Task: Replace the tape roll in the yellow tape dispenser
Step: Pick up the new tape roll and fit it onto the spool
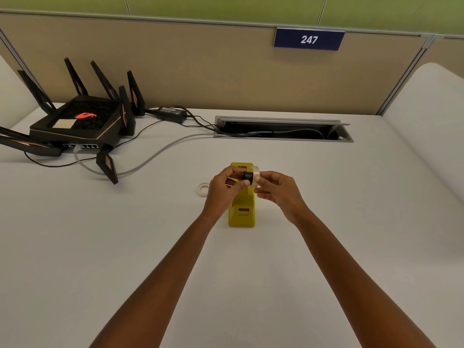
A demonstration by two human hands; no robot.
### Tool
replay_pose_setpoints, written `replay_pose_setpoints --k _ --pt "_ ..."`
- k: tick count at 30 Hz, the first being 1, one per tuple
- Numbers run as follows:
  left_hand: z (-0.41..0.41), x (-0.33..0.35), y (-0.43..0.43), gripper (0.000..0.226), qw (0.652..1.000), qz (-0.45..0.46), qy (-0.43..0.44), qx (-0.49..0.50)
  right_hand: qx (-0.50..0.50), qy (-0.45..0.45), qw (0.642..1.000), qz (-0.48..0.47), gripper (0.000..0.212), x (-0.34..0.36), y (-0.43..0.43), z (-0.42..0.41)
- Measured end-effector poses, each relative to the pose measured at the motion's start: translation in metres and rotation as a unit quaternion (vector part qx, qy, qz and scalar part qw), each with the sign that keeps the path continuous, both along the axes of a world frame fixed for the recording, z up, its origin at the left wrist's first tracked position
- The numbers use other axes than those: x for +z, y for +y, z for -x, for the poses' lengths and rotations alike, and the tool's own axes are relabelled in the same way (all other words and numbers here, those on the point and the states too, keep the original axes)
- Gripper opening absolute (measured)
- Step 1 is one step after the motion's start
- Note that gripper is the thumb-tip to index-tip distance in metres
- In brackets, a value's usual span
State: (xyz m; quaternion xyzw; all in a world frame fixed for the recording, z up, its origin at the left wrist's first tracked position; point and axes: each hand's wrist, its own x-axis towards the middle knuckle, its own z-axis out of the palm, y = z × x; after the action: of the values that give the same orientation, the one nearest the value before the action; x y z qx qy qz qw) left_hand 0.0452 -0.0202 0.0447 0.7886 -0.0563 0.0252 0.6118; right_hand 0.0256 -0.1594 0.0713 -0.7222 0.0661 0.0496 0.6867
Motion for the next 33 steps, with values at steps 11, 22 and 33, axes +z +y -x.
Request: replay_pose_setpoints --k 11,22,33 --pt "0.0015 0.0017 -0.0012 0.028 1.0 -0.002 -0.013 -0.016 -0.005 0.015 1.0 -0.007 0.02 0.0053 0.0002 -0.0008" --pt "0.004 0.0025 -0.0048 0.025 0.999 0.048 0.023 -0.004 -0.014 0.002 1.0 0.007 0.015 0.0016 0.0004 -0.0016" --pt "0.0036 0.0034 -0.0042 0.025 0.99 0.125 0.062 0.011 -0.006 -0.025 1.0 0.003 0.01 -0.0006 0.0022 -0.003"
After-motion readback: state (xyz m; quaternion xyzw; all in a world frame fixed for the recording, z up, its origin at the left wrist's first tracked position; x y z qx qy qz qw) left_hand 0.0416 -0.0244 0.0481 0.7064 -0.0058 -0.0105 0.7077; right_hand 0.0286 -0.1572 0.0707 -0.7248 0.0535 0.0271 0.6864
